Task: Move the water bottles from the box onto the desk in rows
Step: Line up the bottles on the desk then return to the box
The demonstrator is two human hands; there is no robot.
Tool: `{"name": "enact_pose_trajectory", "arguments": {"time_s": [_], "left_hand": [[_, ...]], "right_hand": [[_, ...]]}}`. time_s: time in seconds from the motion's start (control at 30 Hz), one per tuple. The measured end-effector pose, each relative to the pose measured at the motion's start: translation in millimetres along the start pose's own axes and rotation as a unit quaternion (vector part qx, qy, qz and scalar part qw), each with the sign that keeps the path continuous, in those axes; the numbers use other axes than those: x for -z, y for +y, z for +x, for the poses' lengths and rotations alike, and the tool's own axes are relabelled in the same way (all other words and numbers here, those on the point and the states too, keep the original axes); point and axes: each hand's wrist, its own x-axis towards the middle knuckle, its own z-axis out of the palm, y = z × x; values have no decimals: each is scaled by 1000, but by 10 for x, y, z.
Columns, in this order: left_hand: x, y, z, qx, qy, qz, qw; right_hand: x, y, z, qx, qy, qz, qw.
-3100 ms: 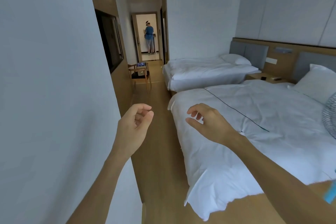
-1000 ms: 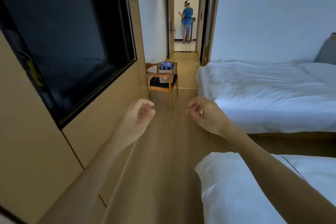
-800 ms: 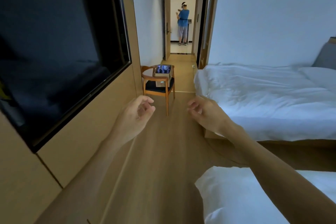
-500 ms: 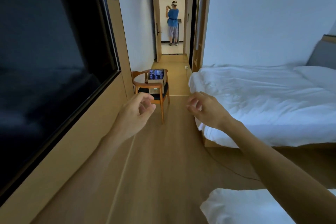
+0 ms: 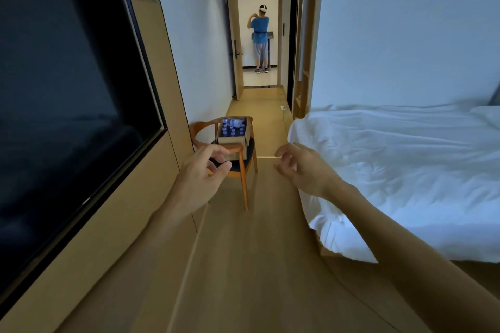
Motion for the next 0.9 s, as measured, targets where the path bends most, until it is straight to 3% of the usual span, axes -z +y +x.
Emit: {"name": "enact_pose_trajectory", "arguments": {"time_s": [0.4,0.9], "left_hand": [[-569,-916,1874,28,9,15,999],[-1183,-2662,4463,48,13,-35,998]], "right_hand": [[-351,1220,1908,4,-30,-7,1000],[-1260,2635,4453,-35,-45,-17,998]]}}
